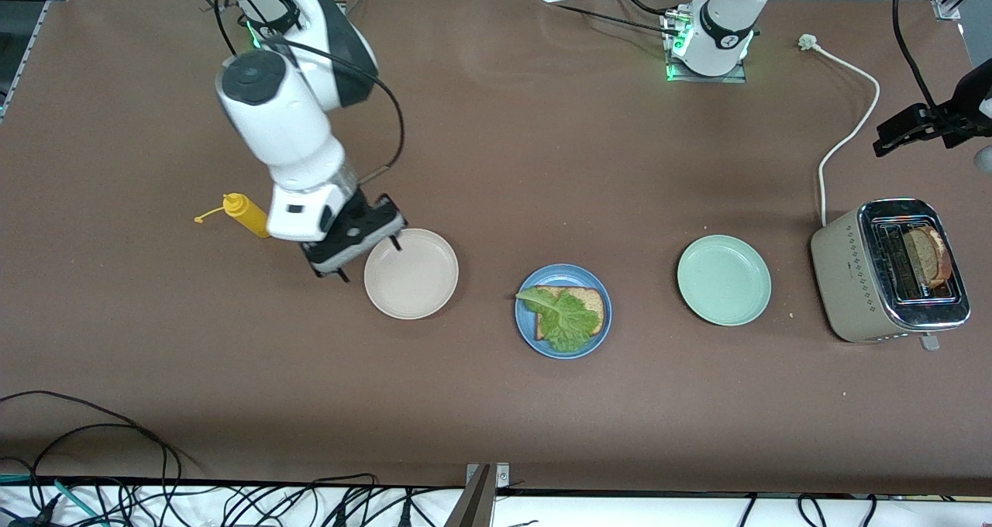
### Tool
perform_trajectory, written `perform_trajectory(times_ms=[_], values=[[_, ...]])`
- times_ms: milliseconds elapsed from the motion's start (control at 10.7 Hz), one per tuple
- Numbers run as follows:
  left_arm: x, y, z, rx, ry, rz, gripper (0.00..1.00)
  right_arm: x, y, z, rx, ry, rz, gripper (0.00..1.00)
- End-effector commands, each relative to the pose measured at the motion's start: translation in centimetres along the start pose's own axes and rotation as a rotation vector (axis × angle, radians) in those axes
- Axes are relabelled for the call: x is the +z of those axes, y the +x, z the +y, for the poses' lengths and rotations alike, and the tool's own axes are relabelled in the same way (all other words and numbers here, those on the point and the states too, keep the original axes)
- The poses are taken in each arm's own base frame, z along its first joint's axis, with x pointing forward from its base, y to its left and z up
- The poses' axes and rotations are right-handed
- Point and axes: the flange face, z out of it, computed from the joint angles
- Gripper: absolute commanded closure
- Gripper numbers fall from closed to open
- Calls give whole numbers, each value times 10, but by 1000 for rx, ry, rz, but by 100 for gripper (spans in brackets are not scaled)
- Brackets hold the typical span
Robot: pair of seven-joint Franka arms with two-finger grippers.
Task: Make sandwich in blue plate with both arms
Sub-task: 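Withdraw the right gripper from the plate toward the yellow mustard bottle, then lower the right gripper around the yellow mustard bottle and close it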
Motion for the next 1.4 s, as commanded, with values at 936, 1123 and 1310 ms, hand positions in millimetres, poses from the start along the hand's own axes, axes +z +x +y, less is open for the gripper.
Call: perform_trajectory(times_ms=[936, 1123, 1310], values=[[-6, 0, -2, -4, -6, -5, 0, -56, -200, 227, 66, 81, -346, 0], [-6, 0, -2, -4, -6, -5, 0, -49, -234, 241, -8, 127, -287, 0], [-6, 0, -1, -2, -7, -5, 0, -39, -264, 261, -81, 230, -203, 0]])
